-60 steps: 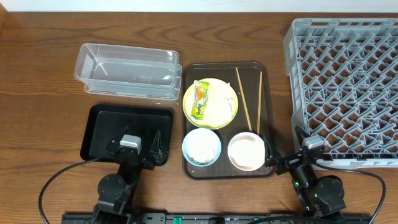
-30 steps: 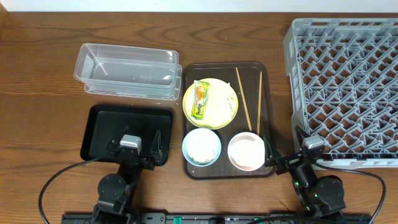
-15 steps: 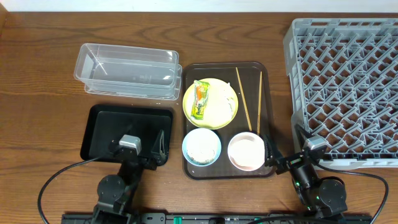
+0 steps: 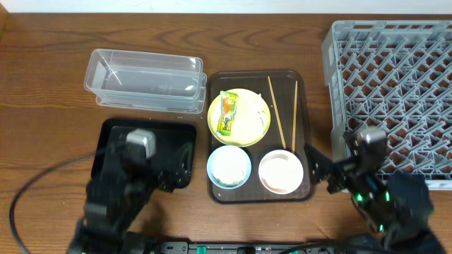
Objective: Sort waste into correct bins and load items into the dishwasher rack
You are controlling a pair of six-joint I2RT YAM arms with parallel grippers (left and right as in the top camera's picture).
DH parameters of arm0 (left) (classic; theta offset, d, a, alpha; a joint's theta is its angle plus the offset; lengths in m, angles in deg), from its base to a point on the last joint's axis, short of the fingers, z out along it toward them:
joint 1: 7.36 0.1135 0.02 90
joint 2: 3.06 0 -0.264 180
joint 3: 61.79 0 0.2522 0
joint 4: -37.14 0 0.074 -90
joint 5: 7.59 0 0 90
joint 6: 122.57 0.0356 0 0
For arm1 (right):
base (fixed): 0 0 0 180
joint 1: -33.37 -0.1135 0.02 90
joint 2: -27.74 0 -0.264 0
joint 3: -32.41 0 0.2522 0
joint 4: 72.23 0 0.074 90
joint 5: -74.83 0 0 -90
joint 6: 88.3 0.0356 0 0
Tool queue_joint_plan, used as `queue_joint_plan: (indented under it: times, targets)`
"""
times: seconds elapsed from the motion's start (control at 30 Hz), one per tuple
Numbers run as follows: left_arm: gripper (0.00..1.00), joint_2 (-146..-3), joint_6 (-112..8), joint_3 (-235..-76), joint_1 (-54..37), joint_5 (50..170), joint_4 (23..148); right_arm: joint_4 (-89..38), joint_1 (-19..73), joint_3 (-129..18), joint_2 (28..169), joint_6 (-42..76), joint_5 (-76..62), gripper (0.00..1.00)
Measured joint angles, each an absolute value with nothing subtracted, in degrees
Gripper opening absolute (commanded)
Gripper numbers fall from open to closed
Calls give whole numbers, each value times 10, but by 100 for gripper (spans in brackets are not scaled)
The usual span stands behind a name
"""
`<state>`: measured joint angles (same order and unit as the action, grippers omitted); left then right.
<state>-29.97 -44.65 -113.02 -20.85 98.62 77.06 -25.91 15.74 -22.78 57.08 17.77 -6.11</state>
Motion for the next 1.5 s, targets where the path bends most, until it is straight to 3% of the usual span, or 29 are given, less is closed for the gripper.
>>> queue_joint_plan:
  times: [0.27, 0.3, 0.63, 0.83, 1.1, 1.27, 1.5]
  targets:
    - [91, -580, -448, -1385, -209, 1059, 962, -121, 157, -441, 797, 176, -40, 99]
    - [98, -597, -452, -1396, -209, 1064, 963, -113, 157, -454, 812, 176, -36, 99]
    - [99, -727, -491, -1407, -224, 1166, 982, -33, 200, -468, 842, 260, -79, 99]
    - [93, -764, -497, -1407, -335, 1147, 967, 20, 280, -470, 836, 305, -99, 99]
    - [78, -841, -518, -1407, -526, 993, 903, 39, 309, -470, 836, 319, -100, 99]
    - [66, -903, -533, -1407, -596, 918, 872, 42, 309, -470, 836, 321, -100, 99]
    - [37, -977, -561, -1407, -609, 878, 850, 47, 309, -470, 836, 321, -100, 99]
